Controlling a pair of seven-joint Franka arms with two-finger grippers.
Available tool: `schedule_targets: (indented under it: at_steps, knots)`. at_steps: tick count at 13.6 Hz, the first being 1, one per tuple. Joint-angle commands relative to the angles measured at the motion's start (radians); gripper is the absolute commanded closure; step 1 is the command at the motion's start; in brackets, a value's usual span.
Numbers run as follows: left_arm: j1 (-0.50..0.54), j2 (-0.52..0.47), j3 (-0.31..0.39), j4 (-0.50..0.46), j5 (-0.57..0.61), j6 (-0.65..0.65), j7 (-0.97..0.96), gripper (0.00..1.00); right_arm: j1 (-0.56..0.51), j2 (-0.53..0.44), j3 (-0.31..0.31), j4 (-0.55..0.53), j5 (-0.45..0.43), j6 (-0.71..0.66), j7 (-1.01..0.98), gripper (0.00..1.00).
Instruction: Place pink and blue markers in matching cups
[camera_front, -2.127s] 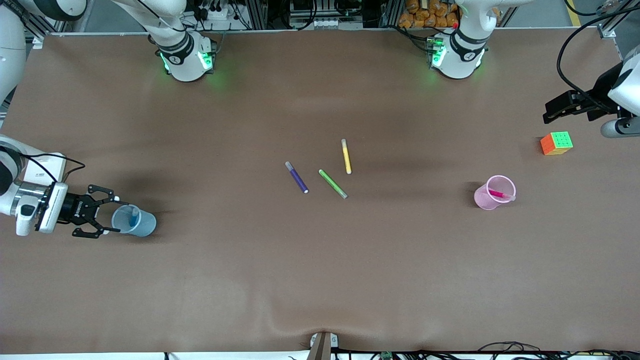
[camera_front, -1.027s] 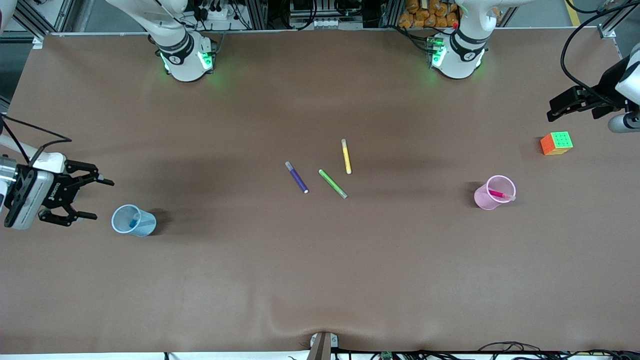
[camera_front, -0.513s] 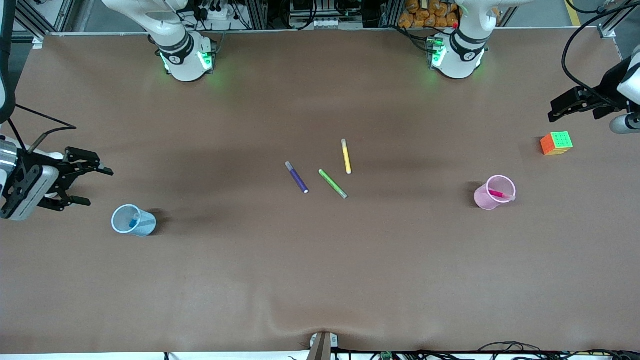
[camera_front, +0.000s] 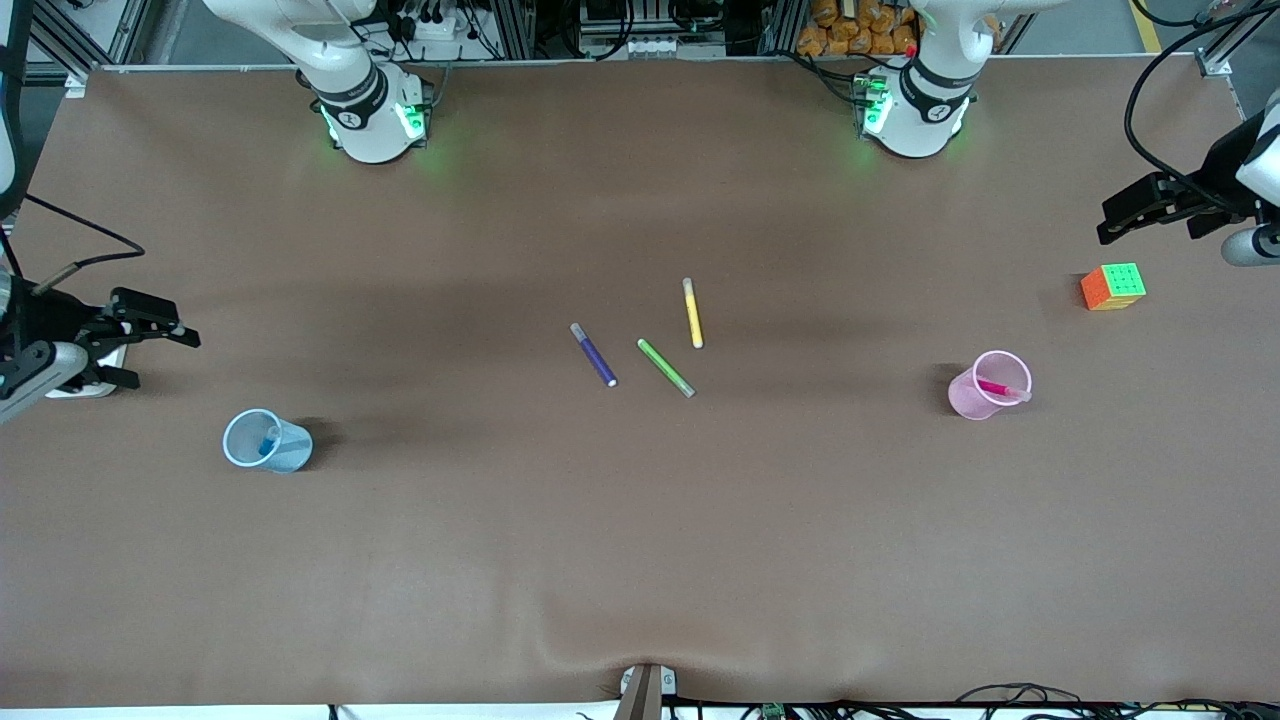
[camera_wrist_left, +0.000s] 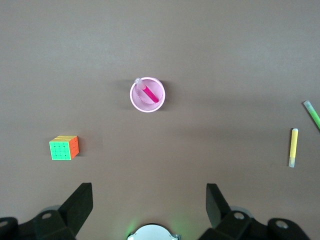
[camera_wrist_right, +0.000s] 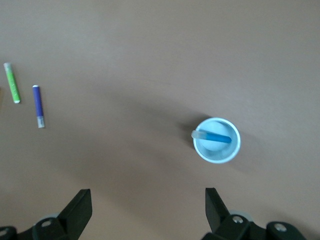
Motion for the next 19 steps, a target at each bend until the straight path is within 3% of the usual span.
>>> schedule_targets:
  at_steps: [1, 6, 12, 14, 19]
  knots:
    - [-0.002, 0.008, 0.002, 0.011, 0.001, -0.001, 0.018, 0.00, 0.008, -0.047, 0.005, -0.033, -0.067, -0.004, 0.119, 0.00]
    - [-0.002, 0.008, 0.000, 0.011, 0.002, -0.001, 0.019, 0.00, -0.063, -0.109, 0.163, -0.034, -0.159, -0.068, 0.371, 0.00]
    - [-0.009, 0.003, -0.001, 0.013, 0.002, -0.003, 0.021, 0.00, -0.084, -0.186, 0.171, -0.062, -0.188, -0.073, 0.417, 0.00]
    - [-0.009, 0.001, -0.001, 0.011, 0.001, -0.003, 0.021, 0.00, -0.078, -0.185, 0.177, -0.048, -0.232, -0.114, 0.510, 0.00]
    - [-0.010, 0.001, -0.003, 0.011, -0.012, -0.004, 0.021, 0.00, -0.079, -0.185, 0.184, -0.013, -0.240, -0.199, 0.573, 0.00]
